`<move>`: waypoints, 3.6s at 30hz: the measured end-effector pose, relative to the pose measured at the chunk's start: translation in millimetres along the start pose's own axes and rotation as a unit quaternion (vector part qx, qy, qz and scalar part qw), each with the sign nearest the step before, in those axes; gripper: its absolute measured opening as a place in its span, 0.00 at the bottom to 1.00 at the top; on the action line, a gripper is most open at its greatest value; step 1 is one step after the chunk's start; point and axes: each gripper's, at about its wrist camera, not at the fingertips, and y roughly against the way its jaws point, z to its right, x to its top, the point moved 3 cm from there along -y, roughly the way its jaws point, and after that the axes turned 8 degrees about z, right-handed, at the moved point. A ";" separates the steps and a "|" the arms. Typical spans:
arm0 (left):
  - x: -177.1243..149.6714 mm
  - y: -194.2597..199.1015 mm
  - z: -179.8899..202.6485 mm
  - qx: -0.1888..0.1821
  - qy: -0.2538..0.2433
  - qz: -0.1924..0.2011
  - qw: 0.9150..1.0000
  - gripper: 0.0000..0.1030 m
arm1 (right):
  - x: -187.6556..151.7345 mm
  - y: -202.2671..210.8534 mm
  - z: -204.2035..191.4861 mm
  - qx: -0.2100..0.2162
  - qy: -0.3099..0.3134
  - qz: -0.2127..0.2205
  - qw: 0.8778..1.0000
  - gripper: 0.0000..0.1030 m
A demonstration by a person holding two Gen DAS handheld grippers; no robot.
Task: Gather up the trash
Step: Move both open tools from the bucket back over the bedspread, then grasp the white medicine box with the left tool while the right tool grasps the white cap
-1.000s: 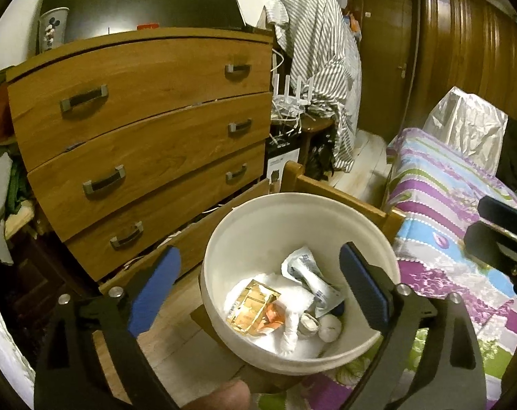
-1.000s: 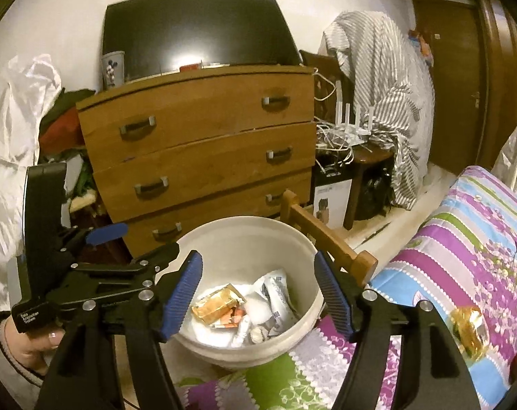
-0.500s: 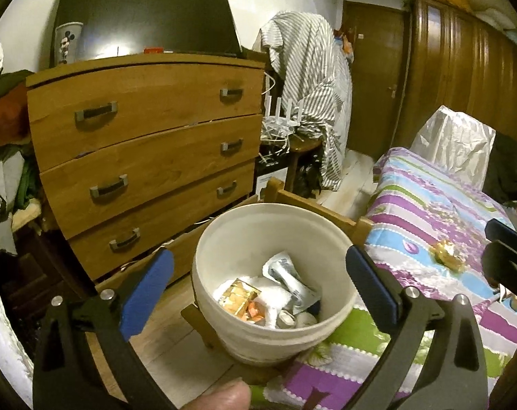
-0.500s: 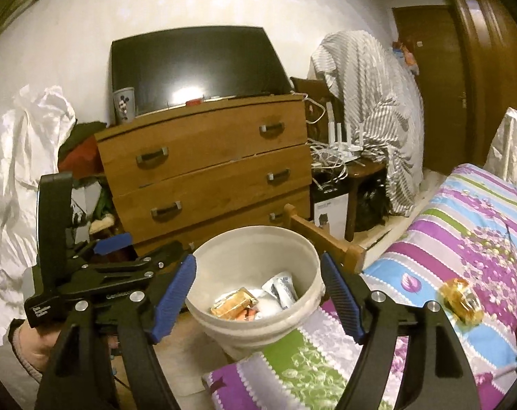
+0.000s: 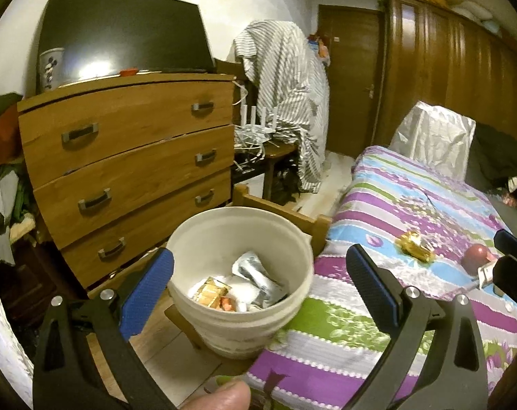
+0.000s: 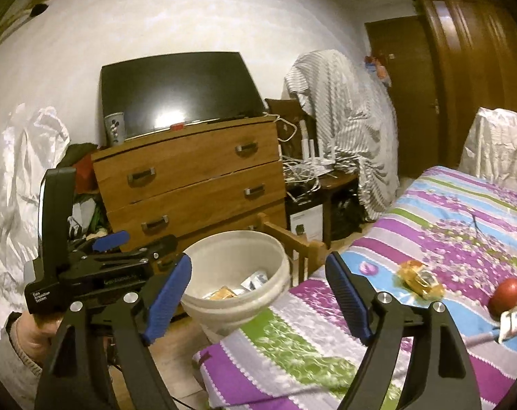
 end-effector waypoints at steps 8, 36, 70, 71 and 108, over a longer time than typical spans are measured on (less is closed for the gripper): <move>-0.5 14.3 50.6 -0.033 -0.032 0.007 0.999 0.95 | 0.6 51.5 36.2 -0.038 -0.010 0.021 0.999 0.84; -127.6 -81.0 409.9 -0.348 -0.280 -0.154 0.881 0.95 | -174.0 249.3 318.0 -0.293 -0.152 -0.061 0.942 0.85; -151.7 -109.8 424.6 -0.396 -0.302 -0.244 0.832 0.73 | -199.4 228.3 417.9 -0.258 -0.202 -0.086 0.941 0.85; -148.3 -108.0 426.7 -0.398 -0.302 -0.235 0.834 0.75 | -199.4 225.3 419.5 -0.260 -0.202 -0.095 0.940 0.85; -137.4 -66.4 427.0 -0.346 -0.252 -0.133 0.894 0.47 | -162.4 190.0 401.4 -0.344 -0.096 -0.107 0.928 0.40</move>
